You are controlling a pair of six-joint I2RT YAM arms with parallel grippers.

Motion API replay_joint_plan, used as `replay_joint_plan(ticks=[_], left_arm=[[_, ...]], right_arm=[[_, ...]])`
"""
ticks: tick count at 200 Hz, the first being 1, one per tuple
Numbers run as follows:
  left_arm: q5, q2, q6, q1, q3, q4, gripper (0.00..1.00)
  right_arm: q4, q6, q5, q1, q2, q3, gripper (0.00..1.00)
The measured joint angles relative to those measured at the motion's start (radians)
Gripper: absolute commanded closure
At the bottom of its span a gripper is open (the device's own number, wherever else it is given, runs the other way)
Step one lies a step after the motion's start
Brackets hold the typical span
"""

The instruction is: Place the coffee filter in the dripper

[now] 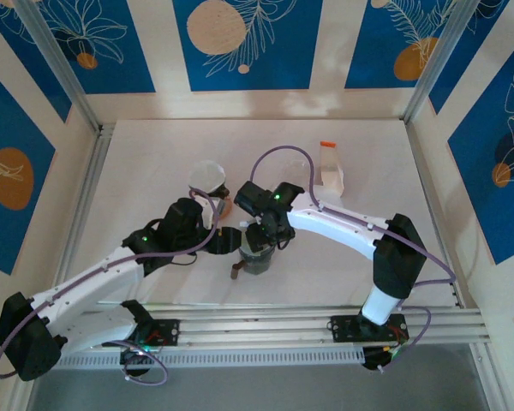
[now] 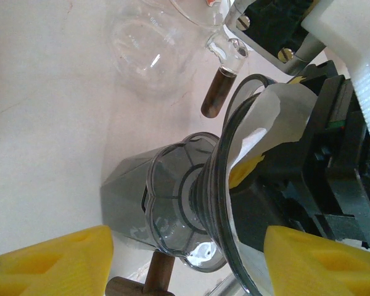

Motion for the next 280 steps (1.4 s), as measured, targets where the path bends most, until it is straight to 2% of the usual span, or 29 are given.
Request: replay_joint_plan(ticks=[67, 111, 166, 236, 280], left_arm=[[0.000, 0.000, -0.005, 0.000, 0.000, 0.000, 0.31], [-0.001, 0.014, -0.005, 0.000, 0.000, -0.003, 0.37], [-0.002, 0.020, -0.006, 0.000, 0.000, -0.008, 0.40], [-0.002, 0.020, -0.006, 0.000, 0.000, -0.008, 0.40], [-0.002, 0.020, -0.006, 0.000, 0.000, -0.008, 0.39]], right_arm=[[0.005, -0.001, 0.002, 0.001, 0.002, -0.005, 0.34], [0.005, 0.000, 0.004, 0.005, 0.002, -0.005, 0.33], [-0.006, 0.000, 0.032, 0.015, -0.007, 0.013, 0.31], [-0.063, 0.031, 0.097, 0.016, -0.188, 0.064, 0.30], [-0.111, 0.074, 0.143, -0.008, -0.316, 0.043, 0.37]])
